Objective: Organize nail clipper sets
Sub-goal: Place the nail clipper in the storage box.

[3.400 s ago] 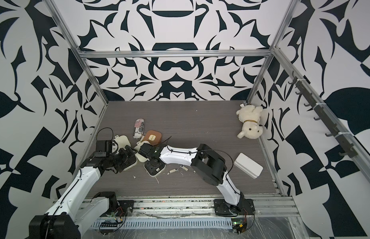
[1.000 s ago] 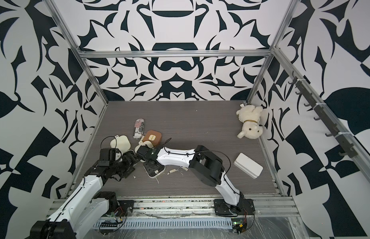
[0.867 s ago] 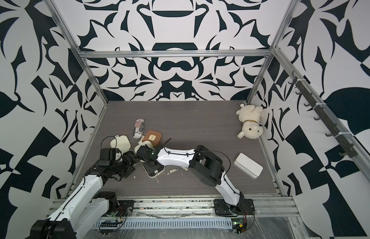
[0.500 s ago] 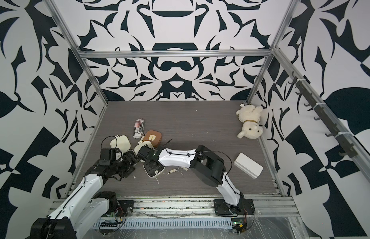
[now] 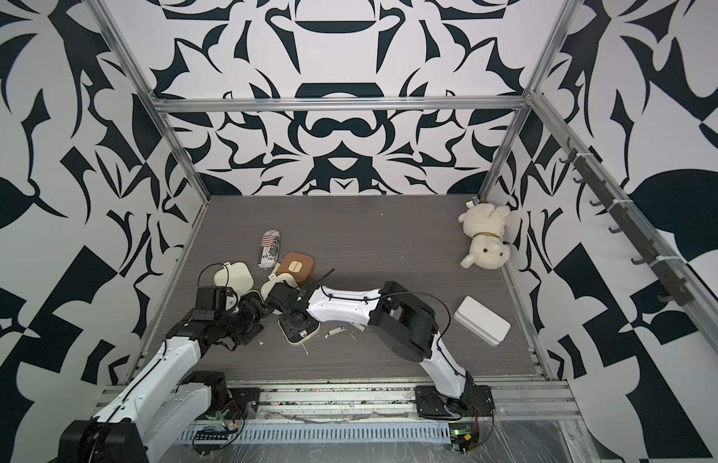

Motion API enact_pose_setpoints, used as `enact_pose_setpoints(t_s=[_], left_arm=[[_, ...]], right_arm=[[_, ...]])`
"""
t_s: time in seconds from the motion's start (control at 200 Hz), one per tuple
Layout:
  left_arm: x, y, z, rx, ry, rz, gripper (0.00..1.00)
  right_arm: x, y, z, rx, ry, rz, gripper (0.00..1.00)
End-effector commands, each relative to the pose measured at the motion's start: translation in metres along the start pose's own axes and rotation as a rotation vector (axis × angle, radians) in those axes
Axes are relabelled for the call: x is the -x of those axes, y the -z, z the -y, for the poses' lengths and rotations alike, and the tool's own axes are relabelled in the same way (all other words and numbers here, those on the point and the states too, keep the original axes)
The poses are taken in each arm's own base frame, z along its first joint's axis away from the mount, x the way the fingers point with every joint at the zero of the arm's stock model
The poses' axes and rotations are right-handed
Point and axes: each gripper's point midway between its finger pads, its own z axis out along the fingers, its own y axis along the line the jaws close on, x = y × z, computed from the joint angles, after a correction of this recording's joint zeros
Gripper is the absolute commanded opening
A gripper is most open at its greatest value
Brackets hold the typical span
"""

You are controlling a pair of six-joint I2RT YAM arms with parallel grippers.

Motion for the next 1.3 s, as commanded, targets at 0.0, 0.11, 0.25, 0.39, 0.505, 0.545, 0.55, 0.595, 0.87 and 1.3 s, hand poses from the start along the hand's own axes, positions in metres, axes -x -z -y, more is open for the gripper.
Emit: enact_pose_setpoints(t_s=[0.0,0.11,0.25,0.39,0.505,0.545,0.55,0.595,0.87,1.3], left_arm=[[0.003,0.003,0.008,-0.010,-0.019,0.005,0.73],[0.003,0.002,0.009,-0.010,-0.021,0.003,0.73],[0.003,0.002,0.009,-0.011,-0.023,0.003,0.73],[0.004,0.003,0.010,-0.010,-0.025,0.006,0.73],[0.004,0.002,0.010,-0.009,-0.026,0.005,0.73],[0.004,0.002,0.010,-0.009,-0.026,0.004,0.73],[0.005,0.002,0.010,-0.009,-0.026,0.005,0.73],[0.004,0.002,0.010,-0.008,-0.026,0.004,0.73],[0.006,0.000,0.010,-0.006,-0.028,0.000,0.73],[0.005,-0.001,0.009,-0.003,-0.025,-0.004,0.73]], right_arm=[[-0.006,0.006,0.005,-0.036,0.020,-0.053,0.31],[0.008,0.012,0.001,-0.025,0.019,-0.022,0.39],[0.018,0.018,-0.001,-0.021,0.018,-0.001,0.43],[0.027,0.030,-0.004,-0.006,0.009,0.032,0.44],[0.033,0.035,-0.002,0.001,-0.013,0.051,0.42],[0.034,0.036,0.000,0.003,-0.021,0.054,0.39],[0.034,0.036,0.000,0.004,-0.021,0.055,0.39],[0.036,0.036,0.002,0.006,-0.031,0.060,0.35],[0.041,0.032,0.003,0.036,-0.056,0.055,0.12],[0.046,0.028,-0.007,0.076,-0.050,0.049,0.04]])
